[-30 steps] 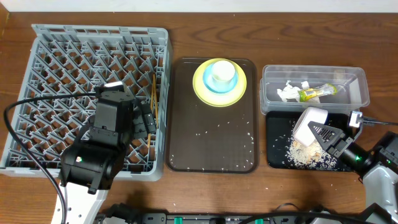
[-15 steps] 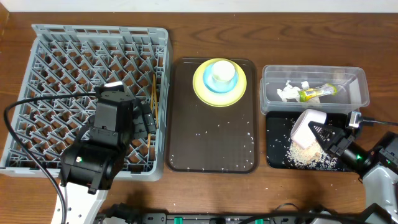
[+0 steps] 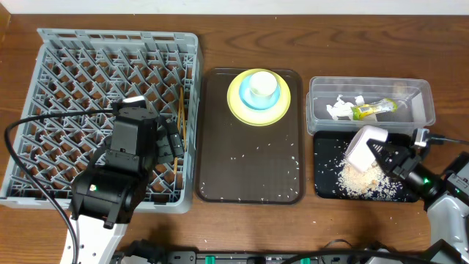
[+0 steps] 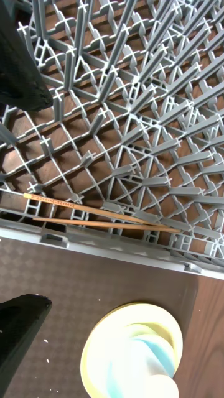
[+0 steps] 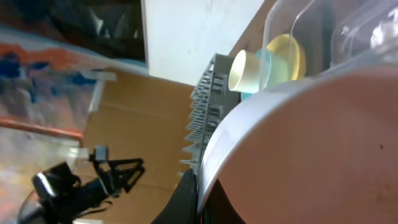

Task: Sort waste into correct bins and load items into the dishwasher
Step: 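Tilt the bowl with the right gripper to pour rice onto black tray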

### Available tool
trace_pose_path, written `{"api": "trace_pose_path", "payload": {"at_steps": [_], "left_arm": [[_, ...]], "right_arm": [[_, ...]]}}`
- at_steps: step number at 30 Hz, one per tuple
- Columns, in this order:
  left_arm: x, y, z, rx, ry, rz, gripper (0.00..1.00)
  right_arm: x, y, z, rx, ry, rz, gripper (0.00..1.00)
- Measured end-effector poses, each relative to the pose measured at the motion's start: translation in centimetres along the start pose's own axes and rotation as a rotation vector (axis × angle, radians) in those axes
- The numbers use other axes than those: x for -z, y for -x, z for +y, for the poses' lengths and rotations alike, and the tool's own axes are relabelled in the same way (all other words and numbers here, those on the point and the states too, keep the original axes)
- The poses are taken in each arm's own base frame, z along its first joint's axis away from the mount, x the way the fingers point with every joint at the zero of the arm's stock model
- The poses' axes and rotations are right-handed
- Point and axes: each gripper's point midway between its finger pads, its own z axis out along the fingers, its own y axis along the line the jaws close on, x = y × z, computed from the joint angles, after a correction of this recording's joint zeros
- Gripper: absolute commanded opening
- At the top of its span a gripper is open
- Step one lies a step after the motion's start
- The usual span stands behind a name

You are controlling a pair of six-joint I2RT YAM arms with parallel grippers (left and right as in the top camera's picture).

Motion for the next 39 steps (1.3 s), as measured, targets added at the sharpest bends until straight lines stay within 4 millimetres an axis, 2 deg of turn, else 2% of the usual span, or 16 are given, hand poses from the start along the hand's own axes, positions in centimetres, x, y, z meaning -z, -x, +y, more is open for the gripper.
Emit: {"api": "trace_pose_path", "payload": {"at_steps": [3, 6, 14, 28, 39], "left_arm": [[0.0, 0.0, 0.0, 0.000, 0.000, 0.000, 0.95], [0.0, 0.0, 0.0, 0.000, 0.000, 0.000, 0.95], [0.0, 0.0, 0.0, 0.000, 0.000, 0.000, 0.95], [0.0, 0.0, 0.0, 0.000, 0.000, 0.000, 0.95], [0.0, 0.0, 0.0, 0.000, 0.000, 0.000, 0.95]], "right_arm": [[0.0, 0.0, 0.1, -0.027, 0.007, 0.002, 0.01], [0.0, 0.9, 0.0, 0.062, -0.014, -0.011, 0.01], [0.0, 1.7, 0.2, 0.159, -0.021, -0.021, 0.01], [0.0, 1.8, 0.3, 0.147, -0.020, -0.022, 0.01], [0.0, 1.7, 0.6, 0.059, 0.000, -0.014, 0.01]]}}
